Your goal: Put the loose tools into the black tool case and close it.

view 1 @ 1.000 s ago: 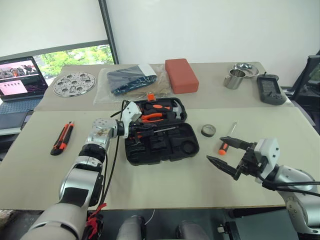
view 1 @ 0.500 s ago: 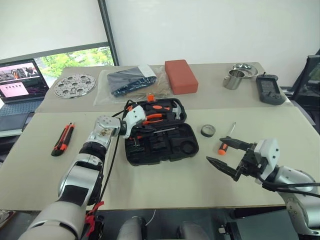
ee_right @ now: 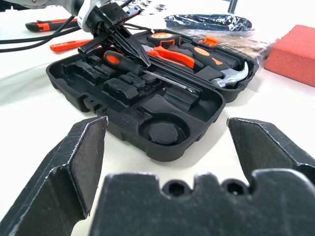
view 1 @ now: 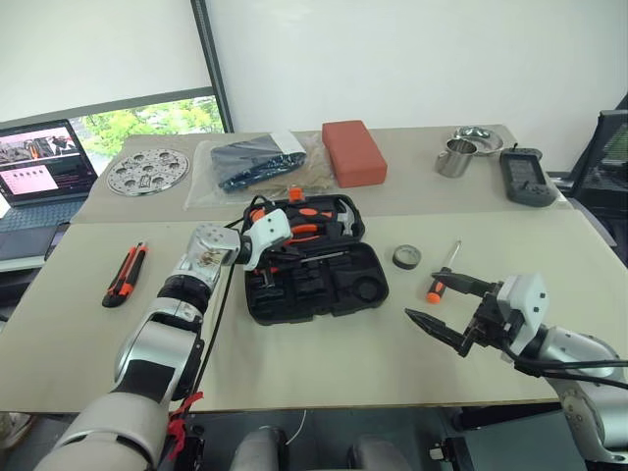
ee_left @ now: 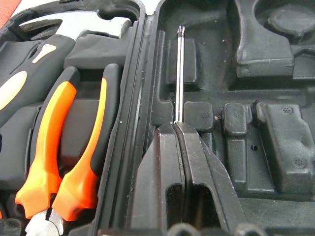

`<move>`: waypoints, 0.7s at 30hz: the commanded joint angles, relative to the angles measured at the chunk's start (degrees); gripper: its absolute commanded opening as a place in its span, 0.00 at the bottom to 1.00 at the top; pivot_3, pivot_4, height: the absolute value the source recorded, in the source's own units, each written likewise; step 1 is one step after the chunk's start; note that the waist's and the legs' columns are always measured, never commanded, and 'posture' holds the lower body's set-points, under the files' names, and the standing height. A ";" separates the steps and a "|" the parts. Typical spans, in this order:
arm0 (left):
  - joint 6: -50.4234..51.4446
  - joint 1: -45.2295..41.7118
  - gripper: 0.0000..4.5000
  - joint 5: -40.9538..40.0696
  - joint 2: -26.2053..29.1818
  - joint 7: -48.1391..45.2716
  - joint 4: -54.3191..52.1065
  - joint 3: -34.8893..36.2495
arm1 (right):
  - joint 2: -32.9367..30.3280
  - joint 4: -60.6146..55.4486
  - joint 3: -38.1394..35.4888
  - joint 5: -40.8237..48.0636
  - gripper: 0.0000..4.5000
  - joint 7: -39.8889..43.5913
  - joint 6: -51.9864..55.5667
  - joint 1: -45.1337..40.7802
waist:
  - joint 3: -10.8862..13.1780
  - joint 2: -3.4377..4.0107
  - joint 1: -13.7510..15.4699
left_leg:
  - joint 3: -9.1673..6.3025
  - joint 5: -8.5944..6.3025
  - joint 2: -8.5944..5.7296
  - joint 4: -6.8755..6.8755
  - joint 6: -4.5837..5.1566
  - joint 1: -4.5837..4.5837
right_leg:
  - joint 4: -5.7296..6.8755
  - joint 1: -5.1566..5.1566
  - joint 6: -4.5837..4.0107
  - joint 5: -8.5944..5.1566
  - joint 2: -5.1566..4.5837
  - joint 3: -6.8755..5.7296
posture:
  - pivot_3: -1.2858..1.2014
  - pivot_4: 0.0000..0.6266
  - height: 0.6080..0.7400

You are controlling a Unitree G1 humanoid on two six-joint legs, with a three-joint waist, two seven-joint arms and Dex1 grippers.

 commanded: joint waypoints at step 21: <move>11.00 4.54 0.13 -15.66 3.65 -10.44 -18.49 10.74 | 1.31 2.02 -1.21 -6.24 1.00 -19.88 15.31 -7.26 | -0.19 -0.05 0.09 | -0.02 0.10 0.06 -0.04 -0.14 -0.63 | 0.00 -0.64 -0.01 0.00 -0.01 -0.01 | 0.52 0.24 1.00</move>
